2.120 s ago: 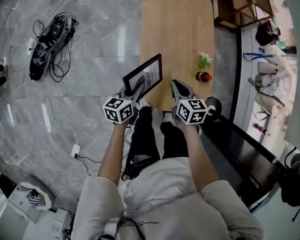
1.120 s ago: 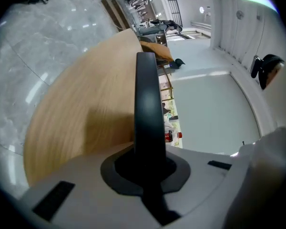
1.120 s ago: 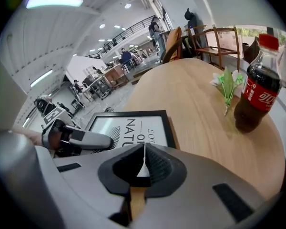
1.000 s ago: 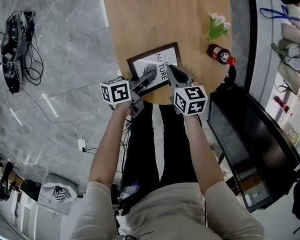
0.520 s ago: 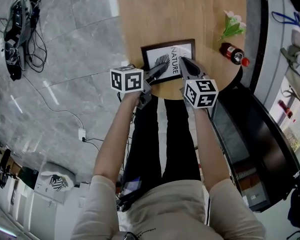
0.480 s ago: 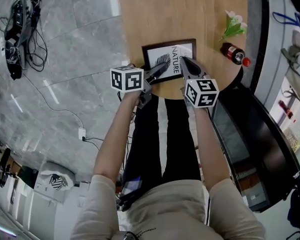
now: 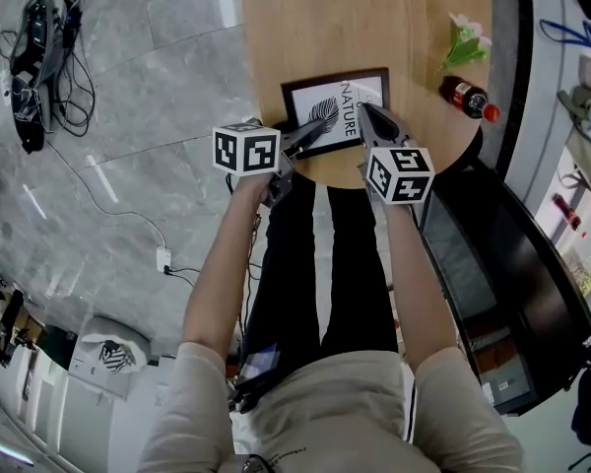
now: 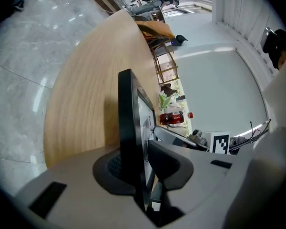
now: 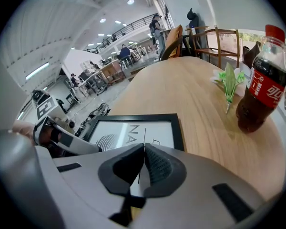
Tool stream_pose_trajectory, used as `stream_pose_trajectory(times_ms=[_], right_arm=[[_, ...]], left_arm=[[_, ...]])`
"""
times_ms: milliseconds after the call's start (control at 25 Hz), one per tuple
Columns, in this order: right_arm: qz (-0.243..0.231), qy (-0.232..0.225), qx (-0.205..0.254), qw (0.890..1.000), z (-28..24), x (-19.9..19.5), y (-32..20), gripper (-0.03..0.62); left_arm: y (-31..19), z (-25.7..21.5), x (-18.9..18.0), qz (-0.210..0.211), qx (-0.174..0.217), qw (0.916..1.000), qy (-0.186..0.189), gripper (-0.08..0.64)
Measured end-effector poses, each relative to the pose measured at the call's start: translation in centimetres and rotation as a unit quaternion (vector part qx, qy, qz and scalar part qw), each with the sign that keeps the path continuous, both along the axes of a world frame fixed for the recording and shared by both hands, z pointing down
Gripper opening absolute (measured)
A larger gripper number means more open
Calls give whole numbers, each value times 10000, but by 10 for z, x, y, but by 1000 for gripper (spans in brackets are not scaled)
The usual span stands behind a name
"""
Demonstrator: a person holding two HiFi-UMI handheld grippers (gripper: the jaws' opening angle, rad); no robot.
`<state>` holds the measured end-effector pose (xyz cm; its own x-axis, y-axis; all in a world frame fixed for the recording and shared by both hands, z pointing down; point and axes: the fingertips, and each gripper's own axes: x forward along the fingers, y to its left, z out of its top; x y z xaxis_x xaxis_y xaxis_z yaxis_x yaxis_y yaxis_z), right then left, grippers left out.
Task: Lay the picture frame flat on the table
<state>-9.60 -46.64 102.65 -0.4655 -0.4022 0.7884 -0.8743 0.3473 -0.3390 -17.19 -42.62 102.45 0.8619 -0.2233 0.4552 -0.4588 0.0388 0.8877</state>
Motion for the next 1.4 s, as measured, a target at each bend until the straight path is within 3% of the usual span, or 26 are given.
stream_pose_trajectory(times_ms=[360, 520, 720, 1000, 1160, 1400], right_arm=[[502, -42, -203, 9985, 4, 2, 8, 35], [532, 53, -312, 9981, 9, 5, 18, 35], [395, 123, -286, 9987, 4, 5, 36, 35], [-100, 32, -183, 9998, -16, -11, 76, 35], [-200, -93, 35, 9997, -64, -10, 109, 35], [-66, -292, 493, 9983, -186, 21, 164, 35]], left_arm=[[19, 4, -33, 160, -1, 9980, -617, 98], [27, 8, -56, -25, -8, 9968, -797, 100], [37, 4, -69, -217, 62, 9957, -900, 100], [75, -22, -54, 257, 587, 9888, -1351, 100], [111, -71, -45, 409, 1066, 9787, -1708, 100], [161, -197, -24, 230, 1691, 9653, -1978, 100]])
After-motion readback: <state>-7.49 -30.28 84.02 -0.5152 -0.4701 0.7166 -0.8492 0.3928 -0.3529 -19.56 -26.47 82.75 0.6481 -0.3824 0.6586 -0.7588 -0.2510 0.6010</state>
